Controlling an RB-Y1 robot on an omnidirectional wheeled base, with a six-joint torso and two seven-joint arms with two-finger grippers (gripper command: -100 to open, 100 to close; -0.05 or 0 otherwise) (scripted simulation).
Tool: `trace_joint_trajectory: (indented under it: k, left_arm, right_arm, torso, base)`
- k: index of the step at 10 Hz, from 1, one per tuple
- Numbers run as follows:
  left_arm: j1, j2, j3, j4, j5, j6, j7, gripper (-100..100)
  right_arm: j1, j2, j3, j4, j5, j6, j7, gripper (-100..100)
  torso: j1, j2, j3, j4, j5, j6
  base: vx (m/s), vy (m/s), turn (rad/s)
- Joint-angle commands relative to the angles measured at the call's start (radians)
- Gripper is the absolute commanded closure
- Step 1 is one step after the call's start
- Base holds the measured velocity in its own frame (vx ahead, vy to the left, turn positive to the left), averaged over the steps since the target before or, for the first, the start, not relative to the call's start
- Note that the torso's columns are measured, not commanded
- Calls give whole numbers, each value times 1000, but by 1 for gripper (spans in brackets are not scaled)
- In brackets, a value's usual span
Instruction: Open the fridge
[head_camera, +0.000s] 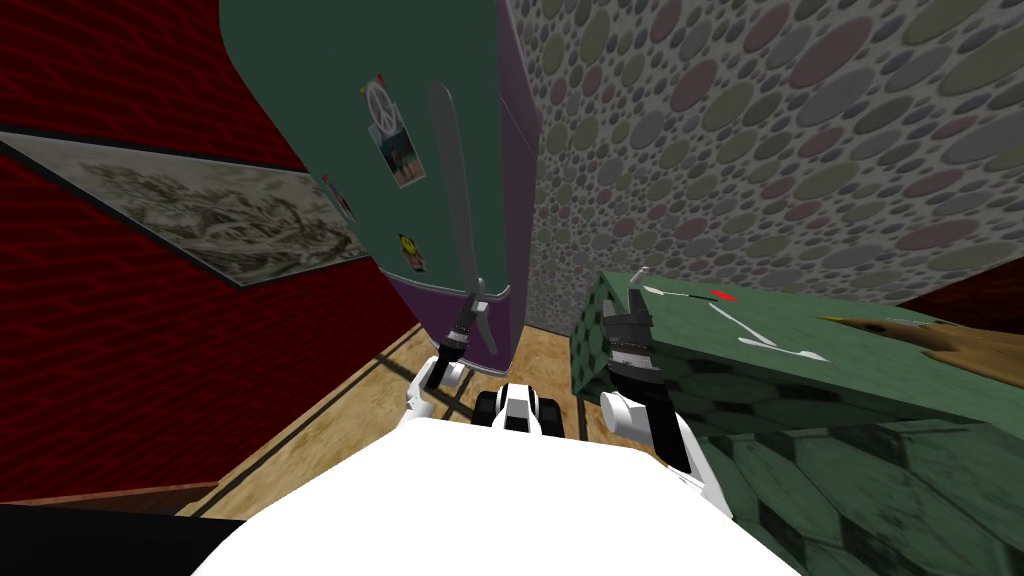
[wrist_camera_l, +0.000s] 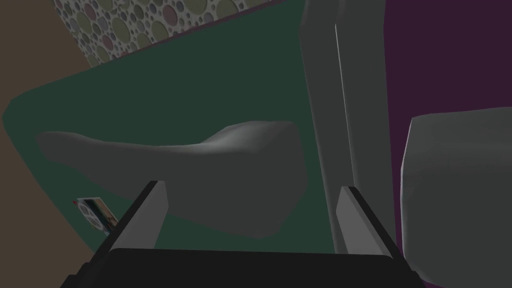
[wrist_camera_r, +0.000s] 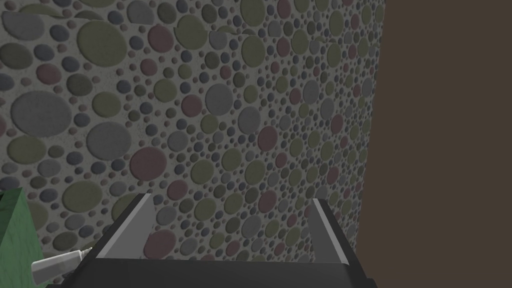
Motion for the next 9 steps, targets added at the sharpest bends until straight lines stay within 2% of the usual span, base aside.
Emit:
trace_joint_trajectory:
  k: [1, 2, 3, 5, 6, 9]
  left_arm:
    - [-26, 16, 2, -15, -6, 75, -2, -100]
    - [-38, 24, 4, -23, -9, 106, -2, -100]
    - [-38, 24, 4, -23, -9, 112, -2, -100]
    - [-63, 41, 8, -42, -14, 177, -3, -100]
    - [-63, 41, 8, -42, -14, 184, -3, -100]
    - [-101, 67, 13, -69, -23, 280, -5, -100]
  right_arm:
    - [0, 0, 0, 0, 0, 0, 0, 0]
    - [0, 0, 0, 0, 0, 0, 0, 0]
    - [0, 0, 0, 0, 0, 0, 0, 0]
    - [0, 0, 0, 0, 0, 0, 0, 0]
    - [0, 0, 0, 0, 0, 0, 0, 0]
    - [0, 0, 0, 0, 0, 0, 0, 0]
  torso:
    - [0, 0, 0, 0, 0, 0]
    - [-1, -1, -1, 1, -1, 1]
    - [-2, 0, 0, 1, -1, 1]
    - [1, 0, 0, 1, 0, 0]
    - [0, 0, 0, 1, 0, 0]
    - [0, 2, 1, 1, 0, -1]
  base:
    - [-42, -28, -8]
    - [-52, -34, -25]
    - [-32, -20, -22]
    - [-33, -19, -13]
    - [-30, -19, -17]
    - [-36, -26, -20]
